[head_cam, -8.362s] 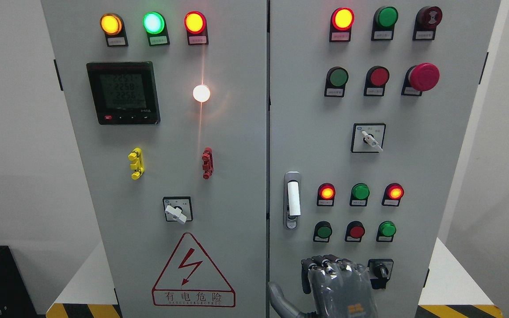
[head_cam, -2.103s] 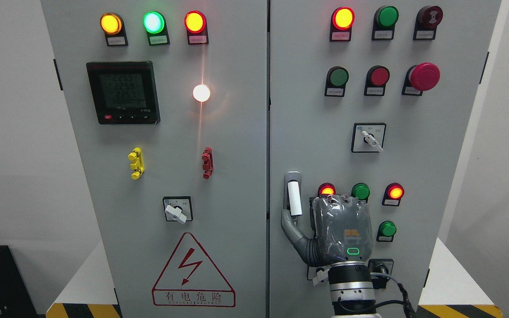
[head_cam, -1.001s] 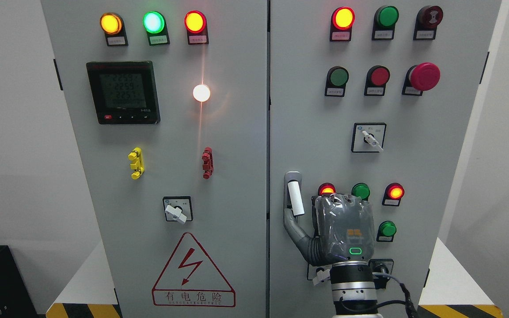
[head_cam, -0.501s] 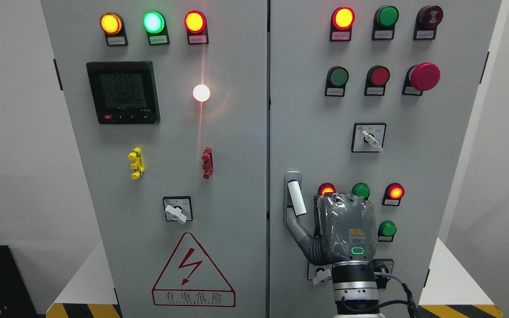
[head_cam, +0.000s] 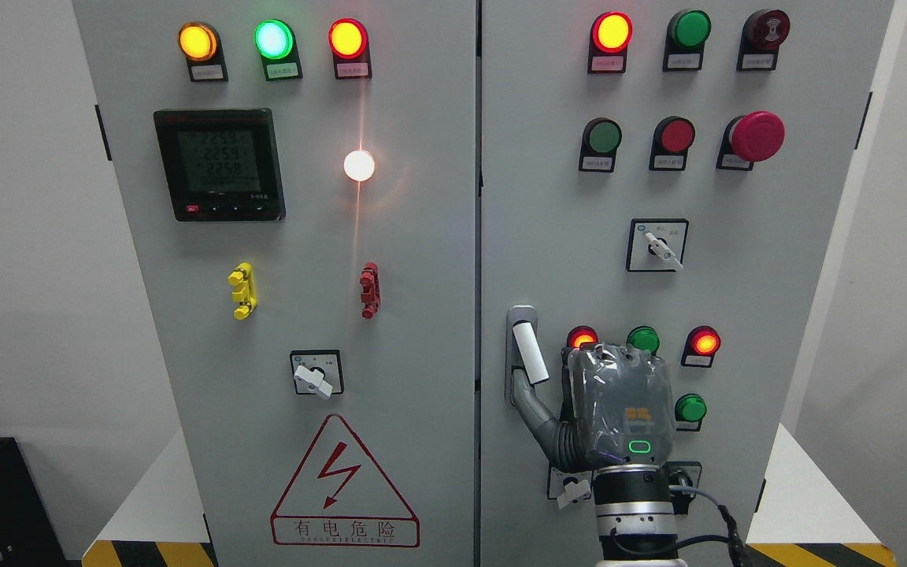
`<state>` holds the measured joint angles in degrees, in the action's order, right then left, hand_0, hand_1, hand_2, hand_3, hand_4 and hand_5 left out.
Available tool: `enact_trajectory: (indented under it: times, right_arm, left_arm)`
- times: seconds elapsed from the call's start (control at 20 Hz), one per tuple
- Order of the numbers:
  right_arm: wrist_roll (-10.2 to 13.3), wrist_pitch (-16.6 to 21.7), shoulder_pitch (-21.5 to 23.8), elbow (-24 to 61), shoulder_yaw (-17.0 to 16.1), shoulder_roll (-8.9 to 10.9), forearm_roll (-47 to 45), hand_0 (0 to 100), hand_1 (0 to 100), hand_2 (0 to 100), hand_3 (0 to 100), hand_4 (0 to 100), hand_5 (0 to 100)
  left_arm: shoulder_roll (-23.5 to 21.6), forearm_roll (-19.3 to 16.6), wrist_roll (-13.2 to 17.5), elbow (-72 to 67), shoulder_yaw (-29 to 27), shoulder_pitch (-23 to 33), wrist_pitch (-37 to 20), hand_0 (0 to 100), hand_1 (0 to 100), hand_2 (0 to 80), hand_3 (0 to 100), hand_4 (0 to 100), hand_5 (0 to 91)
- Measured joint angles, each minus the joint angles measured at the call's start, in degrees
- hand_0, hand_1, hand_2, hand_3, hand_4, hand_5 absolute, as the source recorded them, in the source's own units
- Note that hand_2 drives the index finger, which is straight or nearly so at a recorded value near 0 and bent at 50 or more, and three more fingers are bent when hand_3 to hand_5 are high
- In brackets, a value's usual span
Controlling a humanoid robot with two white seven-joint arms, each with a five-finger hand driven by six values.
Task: Release door handle
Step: 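Rotate the handle lever sideways to horizontal with the right hand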
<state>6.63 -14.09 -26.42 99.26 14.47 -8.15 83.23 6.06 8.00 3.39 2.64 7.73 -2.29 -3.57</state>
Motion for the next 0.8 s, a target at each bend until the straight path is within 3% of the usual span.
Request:
enact_trajectory:
  times: [0.8]
  right_arm:
    - [0.26, -0.17, 0.20, 0.48, -0.66, 0.02, 0.00, 48, 33, 99, 100, 100, 100]
  left_arm:
    - [0.00, 0.00, 0.00, 0.00, 0.00, 0.00, 0.00, 12, 56, 0.0, 0, 0, 0.0]
